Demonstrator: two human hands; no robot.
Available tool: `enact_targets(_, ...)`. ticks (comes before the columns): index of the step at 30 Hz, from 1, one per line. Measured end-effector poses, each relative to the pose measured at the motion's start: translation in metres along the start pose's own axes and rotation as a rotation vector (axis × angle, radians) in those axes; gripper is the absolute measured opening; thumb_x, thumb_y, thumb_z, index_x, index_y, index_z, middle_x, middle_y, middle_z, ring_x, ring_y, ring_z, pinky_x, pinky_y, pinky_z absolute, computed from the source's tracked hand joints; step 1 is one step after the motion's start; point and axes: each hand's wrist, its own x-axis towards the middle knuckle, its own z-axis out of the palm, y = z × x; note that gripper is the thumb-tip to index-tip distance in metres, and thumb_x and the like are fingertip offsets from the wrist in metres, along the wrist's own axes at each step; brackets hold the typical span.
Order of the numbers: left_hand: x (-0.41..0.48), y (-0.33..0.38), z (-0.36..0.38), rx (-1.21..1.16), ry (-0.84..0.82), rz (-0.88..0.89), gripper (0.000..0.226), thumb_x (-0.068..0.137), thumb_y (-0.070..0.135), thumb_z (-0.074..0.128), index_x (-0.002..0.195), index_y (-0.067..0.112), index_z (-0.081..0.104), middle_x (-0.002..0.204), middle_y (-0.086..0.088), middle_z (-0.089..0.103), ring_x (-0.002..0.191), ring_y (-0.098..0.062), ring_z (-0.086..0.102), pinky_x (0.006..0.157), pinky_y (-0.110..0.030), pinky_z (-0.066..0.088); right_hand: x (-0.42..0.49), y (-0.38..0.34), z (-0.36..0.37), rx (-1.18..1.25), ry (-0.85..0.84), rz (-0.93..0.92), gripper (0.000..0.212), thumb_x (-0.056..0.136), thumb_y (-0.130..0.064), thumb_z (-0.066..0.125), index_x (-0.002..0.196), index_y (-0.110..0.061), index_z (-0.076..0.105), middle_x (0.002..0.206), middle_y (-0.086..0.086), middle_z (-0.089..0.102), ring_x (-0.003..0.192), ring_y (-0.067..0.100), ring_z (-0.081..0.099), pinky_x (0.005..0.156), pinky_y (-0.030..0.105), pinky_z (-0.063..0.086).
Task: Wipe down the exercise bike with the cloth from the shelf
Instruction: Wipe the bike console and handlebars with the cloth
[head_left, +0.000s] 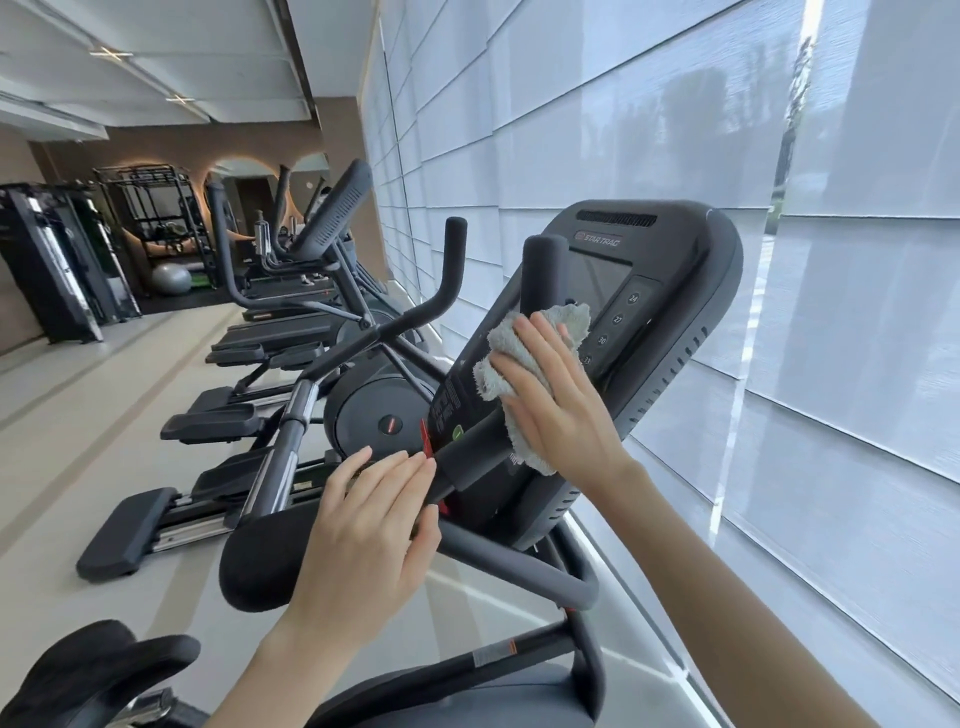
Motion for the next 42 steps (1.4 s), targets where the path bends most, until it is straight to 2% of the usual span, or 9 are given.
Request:
enact_targets(6,0.002,0.001,-0.001,-0.024,-0.042,-0.023,0.034,0.091,0.022,0.048,0.112,0.004,0.068,0.110,-0.004,0.069,0.104,-0.018,0.063,0.106,-0.042,0.036,0.063,0.025,-0.015,0.069,0.099,0.254,0.033,0.099,-0.016,0.046,0.126,0.001,0.055,0.141,0.027,0.039,0.137,0.039,0.029,0.116,0.041,0.020)
enact_targets(9,0.001,0.002,-0.002,-0.022,-0.048,-0.031,0.034,0.091,0.022,0.048,0.112,0.005,0.068,0.109,-0.003,0.070,0.104,-0.018,0.063,0.106,-0.043,0.036,0.078,0.029,-0.013,0.114,0.143,0.295,0.034,0.098,-0.019,0.046,0.125,-0.002,0.056,0.142,0.026,0.038,0.137,0.036,0.031,0.114,0.044,0.026)
enact_targets(19,0.003,0.008,0.001,-0.017,0.022,-0.051,0.033,0.091,0.020,0.047,0.104,0.001,0.070,0.105,-0.007,0.070,0.099,-0.022,0.065,0.102,-0.045,0.040,-0.023,-0.043,0.014,0.334,0.083,0.515,0.048,0.097,-0.006,0.045,0.142,0.000,0.031,0.151,0.029,0.006,0.143,0.038,0.011,0.113,0.048,0.026)
enact_targets(25,0.005,0.010,0.002,-0.009,0.039,-0.055,0.034,0.090,0.021,0.047,0.104,0.000,0.070,0.104,-0.007,0.070,0.097,-0.022,0.064,0.103,-0.042,0.039,0.057,0.001,-0.005,0.319,0.160,0.573,0.050,0.099,-0.012,0.043,0.146,-0.005,0.026,0.145,0.025,0.023,0.111,0.031,0.049,0.080,0.032,0.048)
enact_targets(29,0.006,0.009,0.000,-0.034,0.028,-0.070,0.034,0.089,0.021,0.047,0.104,0.001,0.071,0.103,-0.006,0.071,0.097,-0.021,0.065,0.102,-0.043,0.040,0.063,0.013,-0.008,0.431,0.195,0.601,0.048,0.096,-0.018,0.050,0.141,-0.010,0.036,0.137,0.014,0.037,0.110,0.002,0.037,0.089,0.005,0.032)
enact_targets(31,0.007,0.009,-0.001,-0.045,0.029,-0.068,0.033,0.089,0.020,0.048,0.104,0.001,0.071,0.102,-0.006,0.071,0.097,-0.020,0.064,0.103,-0.043,0.039,0.055,0.009,-0.004,0.472,0.230,0.648,0.049,0.095,-0.019,0.053,0.141,-0.011,0.035,0.132,0.004,0.040,0.110,0.001,0.033,0.091,0.000,0.026)
enact_targets(36,0.005,0.003,0.000,-0.064,0.043,-0.038,0.032,0.090,0.018,0.048,0.105,0.001,0.070,0.102,-0.005,0.071,0.098,-0.018,0.062,0.103,-0.043,0.039,0.013,-0.021,0.015,0.521,0.250,0.739,0.053,0.095,-0.019,0.051,0.142,-0.009,0.030,0.131,0.017,0.042,0.118,0.026,0.044,0.097,0.023,0.039)
enact_targets(39,0.002,0.000,0.001,-0.071,0.049,-0.027,0.031,0.091,0.016,0.047,0.107,0.002,0.070,0.104,-0.005,0.070,0.098,-0.019,0.064,0.102,-0.046,0.040,-0.014,-0.050,0.021,0.473,0.200,0.783,0.057,0.096,-0.015,0.048,0.146,-0.013,0.022,0.140,0.017,0.031,0.128,0.019,0.030,0.104,0.013,0.028)
enact_targets(42,0.000,-0.001,0.001,-0.078,0.046,-0.022,0.031,0.091,0.016,0.046,0.106,0.003,0.070,0.104,-0.004,0.071,0.097,-0.018,0.065,0.104,-0.044,0.038,-0.006,-0.046,0.013,0.436,0.139,0.735,0.057,0.097,-0.013,0.045,0.148,-0.011,0.019,0.144,0.020,0.022,0.129,0.024,0.032,0.105,0.031,0.036)
